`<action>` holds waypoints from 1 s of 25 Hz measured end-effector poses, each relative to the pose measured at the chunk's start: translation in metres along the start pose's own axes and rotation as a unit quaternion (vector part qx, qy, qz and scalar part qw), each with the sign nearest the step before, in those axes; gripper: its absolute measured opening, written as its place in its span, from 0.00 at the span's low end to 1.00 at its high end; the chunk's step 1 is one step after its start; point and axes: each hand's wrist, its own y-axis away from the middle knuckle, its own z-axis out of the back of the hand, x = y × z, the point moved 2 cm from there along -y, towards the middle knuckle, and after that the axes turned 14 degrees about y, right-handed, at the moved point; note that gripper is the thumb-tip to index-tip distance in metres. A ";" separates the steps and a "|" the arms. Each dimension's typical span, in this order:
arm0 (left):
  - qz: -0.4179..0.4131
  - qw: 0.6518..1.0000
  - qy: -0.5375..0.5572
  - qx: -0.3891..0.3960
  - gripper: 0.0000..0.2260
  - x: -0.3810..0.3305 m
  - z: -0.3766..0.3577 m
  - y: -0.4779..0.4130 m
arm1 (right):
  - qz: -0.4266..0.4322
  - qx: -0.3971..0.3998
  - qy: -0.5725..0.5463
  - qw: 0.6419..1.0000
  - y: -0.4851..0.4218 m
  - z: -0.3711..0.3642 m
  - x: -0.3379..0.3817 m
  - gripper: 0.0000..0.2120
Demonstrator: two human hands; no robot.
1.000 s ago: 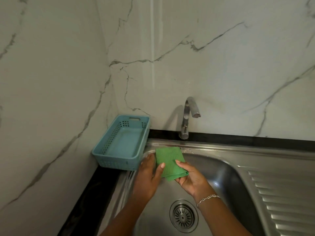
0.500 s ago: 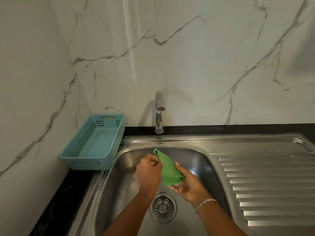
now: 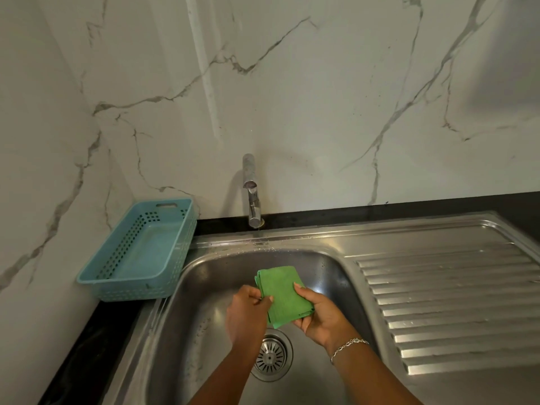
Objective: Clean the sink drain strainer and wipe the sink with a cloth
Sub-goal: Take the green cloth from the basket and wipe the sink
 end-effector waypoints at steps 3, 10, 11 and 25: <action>-0.009 0.999 -0.017 0.027 0.06 0.008 -0.005 -0.008 | -0.015 -0.007 0.040 0.999 0.000 0.006 0.007 0.06; -0.043 0.996 -0.066 0.050 0.12 0.023 -0.009 -0.034 | 0.049 -0.095 0.174 0.979 -0.007 0.019 0.085 0.17; -0.047 0.995 -0.072 0.054 0.12 0.025 -0.009 -0.038 | 0.085 -0.130 0.201 0.967 -0.010 0.021 0.102 0.17; -0.149 0.946 -0.260 0.123 0.14 0.056 0.008 -0.076 | 0.114 -0.365 0.816 0.433 -0.104 0.043 0.079 0.33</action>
